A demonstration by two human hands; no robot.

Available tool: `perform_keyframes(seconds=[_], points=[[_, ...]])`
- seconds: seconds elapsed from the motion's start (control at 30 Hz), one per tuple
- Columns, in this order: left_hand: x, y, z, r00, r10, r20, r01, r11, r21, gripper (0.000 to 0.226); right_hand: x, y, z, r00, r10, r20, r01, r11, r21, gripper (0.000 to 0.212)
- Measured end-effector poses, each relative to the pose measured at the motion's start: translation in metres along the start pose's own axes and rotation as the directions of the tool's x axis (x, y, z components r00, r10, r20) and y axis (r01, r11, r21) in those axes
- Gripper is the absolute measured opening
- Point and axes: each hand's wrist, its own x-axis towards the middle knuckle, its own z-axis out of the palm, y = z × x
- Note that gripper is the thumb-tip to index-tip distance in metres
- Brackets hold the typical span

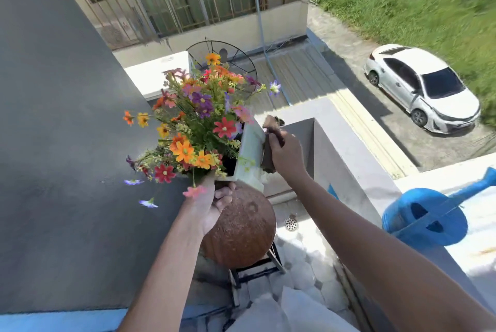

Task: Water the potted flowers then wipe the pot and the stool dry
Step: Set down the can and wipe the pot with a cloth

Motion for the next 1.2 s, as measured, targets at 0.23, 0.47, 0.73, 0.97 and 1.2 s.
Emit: perform_keyframes(seconds=[0.23,0.47,0.73,0.97,1.2], points=[[0.004,0.005,0.009,1.000,-0.004,-0.018,0.005,0.999,0.047,0.026,0.001,-0.038,-0.002,0.986,-0.164,-0.014,0.164,0.983,0.086,0.014],[0.007,0.014,0.009,0.999,-0.014,-0.035,0.013,0.999,-0.049,0.026,-0.069,-0.006,0.002,0.928,-0.358,0.106,0.347,0.931,0.110,0.029],[0.008,-0.001,0.013,1.000,0.006,-0.028,-0.005,1.000,0.029,0.028,-0.074,-0.043,0.000,0.953,-0.304,0.018,0.290,0.925,0.246,0.025],[0.005,-0.003,0.013,0.998,-0.028,0.048,0.028,1.000,0.007,0.027,-0.002,-0.025,-0.007,0.976,-0.185,-0.118,0.193,0.979,0.068,0.020],[0.007,-0.002,0.016,1.000,0.000,0.008,0.000,1.000,0.017,0.031,-0.001,-0.022,-0.006,0.982,-0.148,-0.113,0.158,0.984,0.083,0.019]])
